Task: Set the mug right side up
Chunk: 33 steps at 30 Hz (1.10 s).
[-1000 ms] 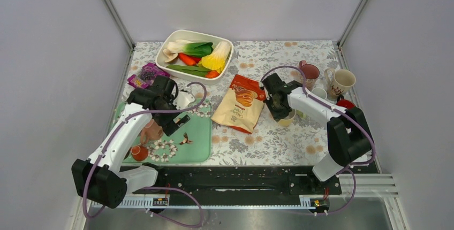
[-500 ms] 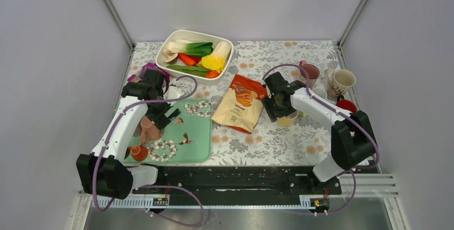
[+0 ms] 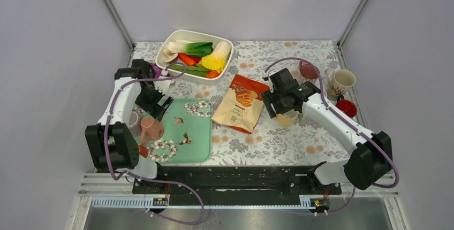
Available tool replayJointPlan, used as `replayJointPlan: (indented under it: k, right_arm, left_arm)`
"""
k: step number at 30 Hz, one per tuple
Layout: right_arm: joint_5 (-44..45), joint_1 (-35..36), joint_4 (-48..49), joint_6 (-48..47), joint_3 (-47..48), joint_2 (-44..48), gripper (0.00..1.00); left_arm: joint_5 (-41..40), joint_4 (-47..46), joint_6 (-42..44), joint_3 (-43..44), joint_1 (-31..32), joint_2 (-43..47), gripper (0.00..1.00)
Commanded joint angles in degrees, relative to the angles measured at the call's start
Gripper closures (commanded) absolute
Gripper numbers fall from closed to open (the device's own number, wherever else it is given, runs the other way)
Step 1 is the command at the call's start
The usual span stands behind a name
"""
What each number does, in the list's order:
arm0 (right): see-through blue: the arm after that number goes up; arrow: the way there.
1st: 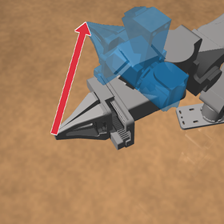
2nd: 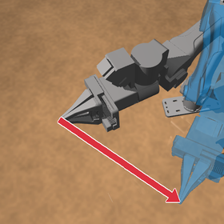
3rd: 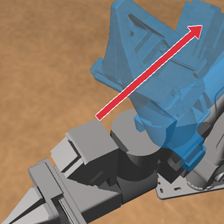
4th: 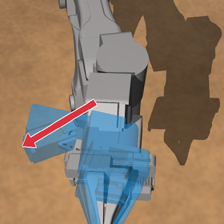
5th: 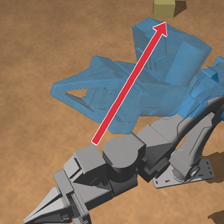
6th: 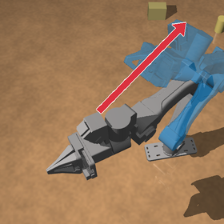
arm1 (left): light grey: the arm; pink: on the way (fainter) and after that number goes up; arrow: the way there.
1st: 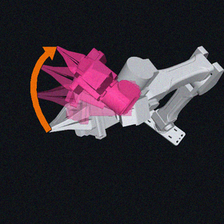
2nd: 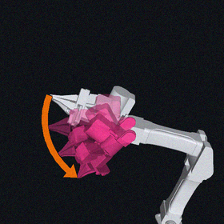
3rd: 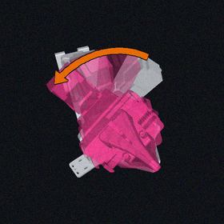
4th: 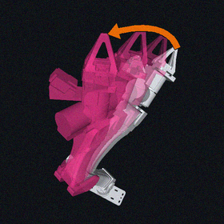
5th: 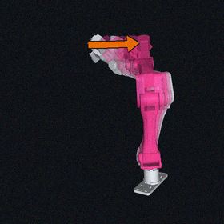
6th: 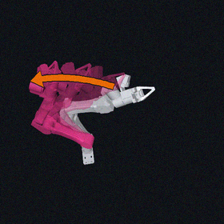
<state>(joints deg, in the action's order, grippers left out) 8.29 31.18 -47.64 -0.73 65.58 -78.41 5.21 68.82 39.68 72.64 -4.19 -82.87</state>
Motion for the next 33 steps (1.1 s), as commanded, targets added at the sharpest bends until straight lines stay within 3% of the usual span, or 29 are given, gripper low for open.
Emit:
replayJointPlan:
  k: [1, 7, 12, 22, 29, 33]
  right_arm:
    - [0.41, 0.87, 0.73, -0.58, -0.02, 2.34, 0.22]
    - [0.39, 1.74, 1.34, -0.72, -0.62, 1.94, 0.22]
    - [0.56, 2.08, 1.59, -0.83, -1.09, 1.86, 0.22]
    - [0.94, 2.14, 1.98, -1.03, -1.75, 2.12, 0.22]
    - [0.71, 2.27, 2.01, -1.03, -1.95, 1.67, 0.22]
    - [0.76, 2.31, 2.11, -1.00, -2.19, 1.72, 0.22]
  left_arm:
    - [3.84, -0.76, 2.37, 2.81, -1.63, -4.50, 0.05]
    - [5.20, -1.15, 1.15, 1.81, -1.69, -8.00, 0.28]
    - [7.82, -1.22, 1.47, -2.73, -0.76, -6.62, 0.38]
    - [11.63, 0.68, 4.61, -11.75, 4.91, -2.38, 0.41]
    - [15.34, 5.21, 9.03, -11.88, 10.07, 1.36, 0.38]
    - [11.82, 3.27, 2.35, -6.23, 9.92, 0.89, 0.30]
